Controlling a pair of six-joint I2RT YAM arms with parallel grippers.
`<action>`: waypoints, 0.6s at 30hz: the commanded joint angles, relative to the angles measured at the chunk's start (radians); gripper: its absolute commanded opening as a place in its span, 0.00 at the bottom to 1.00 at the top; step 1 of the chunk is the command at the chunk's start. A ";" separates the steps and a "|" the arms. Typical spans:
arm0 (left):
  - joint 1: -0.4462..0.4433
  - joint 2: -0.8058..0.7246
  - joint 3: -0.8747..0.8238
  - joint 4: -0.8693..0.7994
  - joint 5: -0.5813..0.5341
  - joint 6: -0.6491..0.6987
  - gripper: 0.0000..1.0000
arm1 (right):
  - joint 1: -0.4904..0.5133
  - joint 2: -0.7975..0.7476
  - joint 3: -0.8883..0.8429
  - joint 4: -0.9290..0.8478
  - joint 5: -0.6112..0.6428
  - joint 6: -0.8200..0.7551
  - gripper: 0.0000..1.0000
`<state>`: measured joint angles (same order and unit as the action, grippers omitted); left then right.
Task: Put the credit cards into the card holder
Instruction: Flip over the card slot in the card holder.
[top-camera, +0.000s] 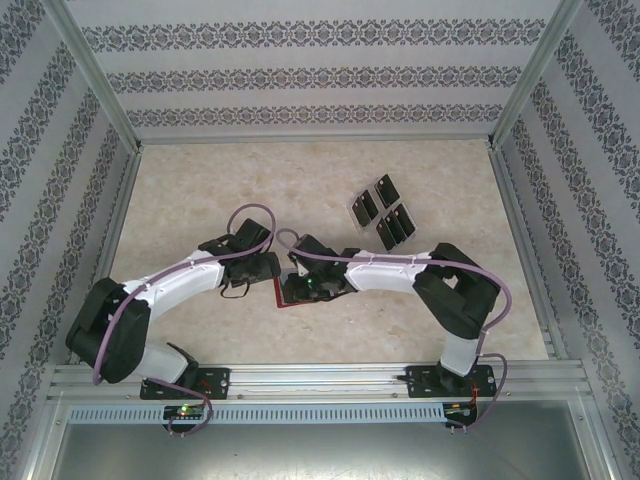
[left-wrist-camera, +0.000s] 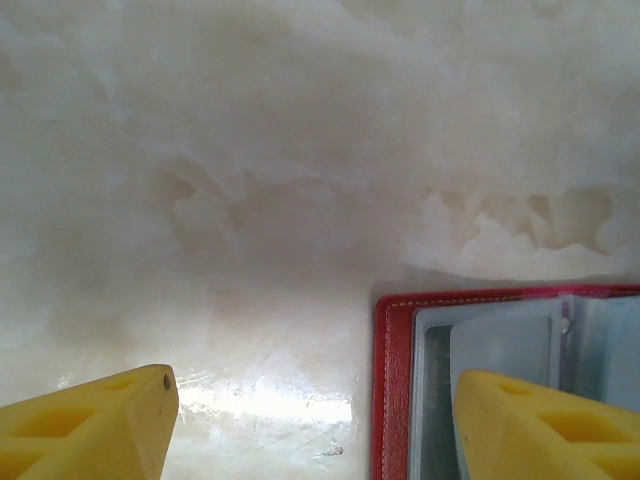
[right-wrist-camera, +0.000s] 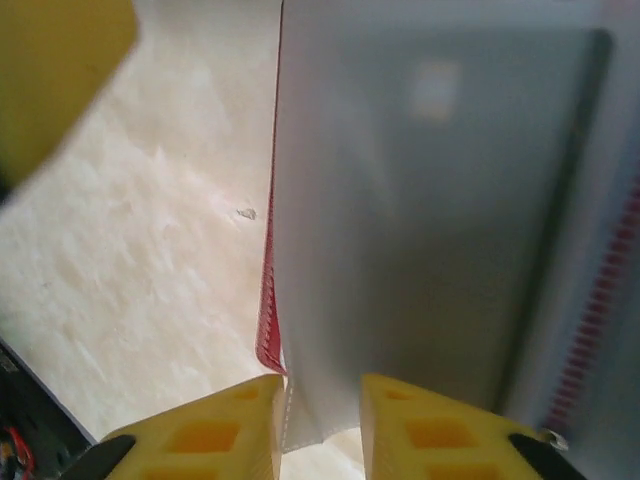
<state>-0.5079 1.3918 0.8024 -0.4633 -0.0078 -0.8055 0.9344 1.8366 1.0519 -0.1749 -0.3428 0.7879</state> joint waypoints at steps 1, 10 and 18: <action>0.019 -0.028 0.017 -0.021 -0.014 -0.022 0.74 | 0.011 -0.004 0.022 0.011 -0.026 0.004 0.44; 0.016 -0.008 0.028 -0.006 0.067 0.010 0.74 | -0.023 -0.219 -0.029 -0.042 0.007 -0.023 0.63; -0.048 0.060 0.058 -0.016 0.087 0.053 0.74 | -0.233 -0.412 -0.033 -0.283 0.124 -0.164 0.62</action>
<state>-0.5201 1.4174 0.8219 -0.4629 0.0792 -0.7887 0.7658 1.4528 1.0122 -0.3031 -0.3035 0.7177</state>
